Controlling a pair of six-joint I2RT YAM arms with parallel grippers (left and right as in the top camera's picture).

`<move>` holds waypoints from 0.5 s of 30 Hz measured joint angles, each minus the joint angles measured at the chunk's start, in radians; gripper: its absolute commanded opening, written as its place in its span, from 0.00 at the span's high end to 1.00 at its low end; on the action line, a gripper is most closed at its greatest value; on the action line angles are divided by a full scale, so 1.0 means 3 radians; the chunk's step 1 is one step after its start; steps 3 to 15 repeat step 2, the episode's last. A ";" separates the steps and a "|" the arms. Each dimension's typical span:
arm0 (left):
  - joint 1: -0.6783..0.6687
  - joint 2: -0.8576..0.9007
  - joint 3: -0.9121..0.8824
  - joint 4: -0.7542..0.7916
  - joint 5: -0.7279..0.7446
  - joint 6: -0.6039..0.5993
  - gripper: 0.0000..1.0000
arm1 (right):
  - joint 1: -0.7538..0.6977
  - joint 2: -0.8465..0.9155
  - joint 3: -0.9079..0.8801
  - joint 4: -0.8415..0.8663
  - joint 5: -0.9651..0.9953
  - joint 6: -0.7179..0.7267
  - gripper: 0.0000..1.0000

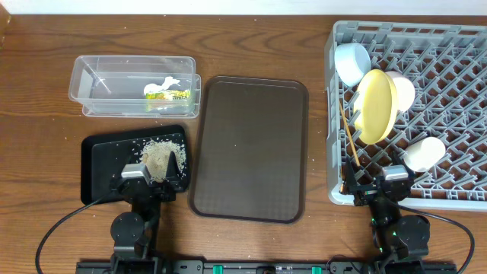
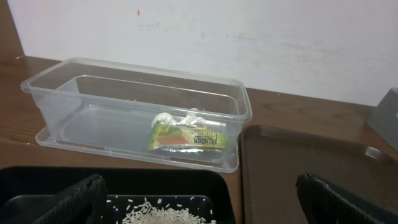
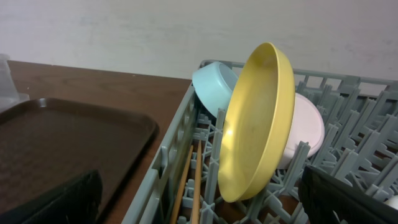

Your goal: Sort waste into correct bins and load items into the dishwasher rack

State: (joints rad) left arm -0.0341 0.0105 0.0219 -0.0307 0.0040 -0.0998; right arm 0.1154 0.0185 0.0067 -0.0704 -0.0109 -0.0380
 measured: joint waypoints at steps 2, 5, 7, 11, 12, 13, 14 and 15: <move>0.0000 0.0000 0.0000 0.0000 0.0000 0.0000 0.00 | 0.0000 0.0000 0.0000 0.0000 0.0001 0.0000 0.01; 0.0000 0.0000 0.0000 0.0000 0.0000 0.0000 0.00 | 0.0000 0.0000 0.0000 0.0000 0.0001 0.0000 0.01; 0.0000 0.0000 0.0000 0.0000 0.0000 0.0000 0.00 | 0.0000 0.0000 0.0000 0.0000 0.0001 0.0000 0.01; 0.0000 0.0000 0.0000 0.0000 0.0000 0.0000 0.00 | 0.0000 0.0000 0.0000 0.0000 0.0001 0.0000 0.01; 0.0000 0.0000 0.0000 0.0000 0.0000 0.0000 0.00 | 0.0000 0.0000 0.0000 0.0000 0.0001 0.0000 0.01; 0.0000 0.0000 0.0000 0.0000 0.0000 0.0000 0.00 | 0.0000 0.0000 0.0000 0.0000 0.0001 0.0000 0.01; 0.0000 0.0000 0.0000 0.0000 0.0000 0.0000 0.00 | 0.0000 0.0000 0.0000 0.0000 0.0001 0.0000 0.01; 0.0000 0.0000 0.0000 0.0000 0.0000 0.0000 0.00 | 0.0000 0.0000 0.0000 0.0000 0.0001 0.0000 0.01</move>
